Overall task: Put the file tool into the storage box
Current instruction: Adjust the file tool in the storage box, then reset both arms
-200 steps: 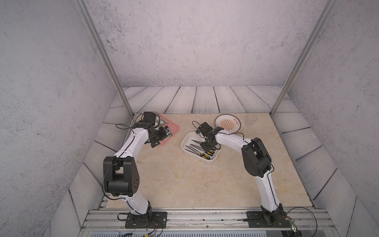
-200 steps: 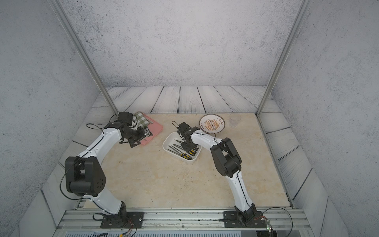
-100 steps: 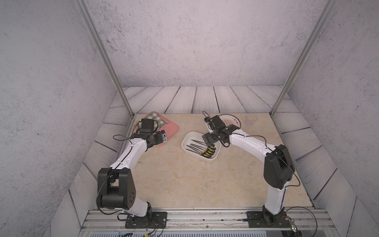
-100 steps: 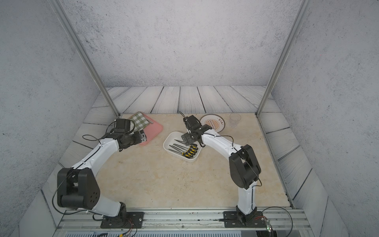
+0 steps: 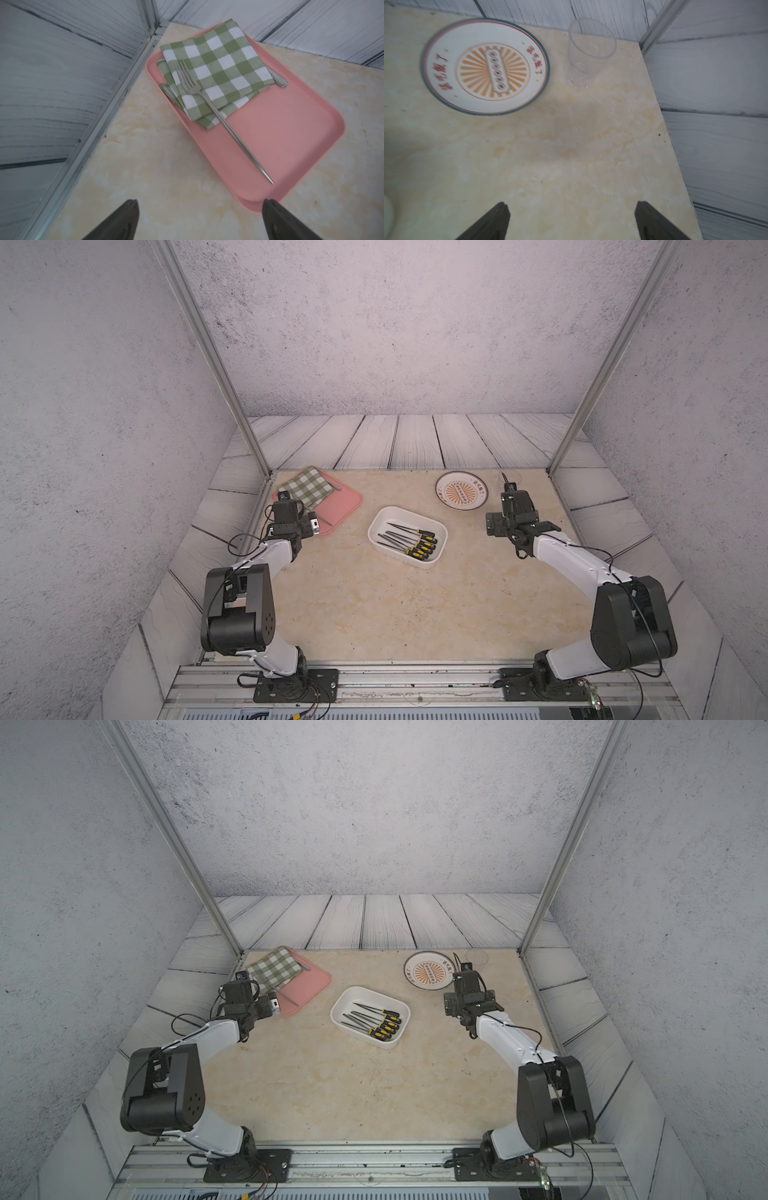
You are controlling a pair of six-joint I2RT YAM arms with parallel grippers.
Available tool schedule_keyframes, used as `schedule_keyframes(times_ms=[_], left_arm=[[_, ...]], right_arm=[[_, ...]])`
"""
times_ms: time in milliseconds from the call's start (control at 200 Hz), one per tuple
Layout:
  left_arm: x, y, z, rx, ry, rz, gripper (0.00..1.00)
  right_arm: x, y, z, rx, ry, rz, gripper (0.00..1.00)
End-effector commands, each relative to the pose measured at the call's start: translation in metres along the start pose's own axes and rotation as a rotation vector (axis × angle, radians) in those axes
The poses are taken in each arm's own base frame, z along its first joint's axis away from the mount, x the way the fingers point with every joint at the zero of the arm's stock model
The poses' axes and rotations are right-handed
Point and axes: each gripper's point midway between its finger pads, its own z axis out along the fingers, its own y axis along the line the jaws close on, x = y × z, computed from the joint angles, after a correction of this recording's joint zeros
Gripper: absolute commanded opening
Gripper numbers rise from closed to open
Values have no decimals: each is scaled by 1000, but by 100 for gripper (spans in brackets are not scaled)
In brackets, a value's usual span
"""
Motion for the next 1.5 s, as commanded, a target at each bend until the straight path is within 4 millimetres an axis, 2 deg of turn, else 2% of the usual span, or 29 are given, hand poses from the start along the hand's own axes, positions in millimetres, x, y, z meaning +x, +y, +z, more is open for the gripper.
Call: schedule_keyframes(times_ms=[0, 85, 185, 285, 360, 435, 530, 606, 656, 711, 781, 846, 881, 916, 1011, 1111, 1496], left_arm=[[-40, -15, 0, 73, -156, 49, 97], [-41, -16, -4, 88, -188, 15, 97], [-27, -28, -16, 167, -124, 46, 94], [-12, -21, -31, 146, -99, 42, 94], [-15, -17, -39, 132, -173, 45, 94], [-14, -14, -42, 117, -175, 48, 94], [5, -4, -43, 60, -143, 78, 92], [26, 19, -41, -49, -164, 25, 93], [22, 25, -46, -72, -250, -14, 94], [20, 14, -49, -11, -276, 18, 97], [25, 6, -37, 26, -229, 47, 96], [34, -5, -29, 76, -222, 83, 100], [41, -11, -25, 106, -224, 109, 98], [37, -15, -25, 111, -282, 115, 98], [41, -14, -24, 102, -208, 127, 98], [38, -16, -24, 102, -252, 129, 98], [40, -21, -24, 112, -214, 157, 98]], right_arm=[[-5, -26, 10, 58, -96, 65, 99], [5, -29, 22, 65, -107, 88, 99], [13, -23, 33, 48, -123, 85, 99], [17, -24, 41, 48, -154, 119, 99], [11, -23, 42, 17, -195, 136, 99], [14, -23, 51, -12, -180, 153, 99], [17, -10, 45, -101, -204, 118, 99], [20, -10, 38, -111, -255, 128, 99], [22, -13, 35, -101, -287, 143, 99], [29, -12, 35, -106, -315, 138, 99], [25, -12, 35, -101, -394, 155, 99], [27, -13, 35, -97, -353, 147, 99], [30, -11, 35, -108, -314, 142, 99], [28, -13, 36, -99, -342, 148, 99], [28, -13, 35, -99, -340, 146, 99], [28, -13, 35, -99, -345, 146, 99], [29, -12, 35, -103, -328, 144, 99]])
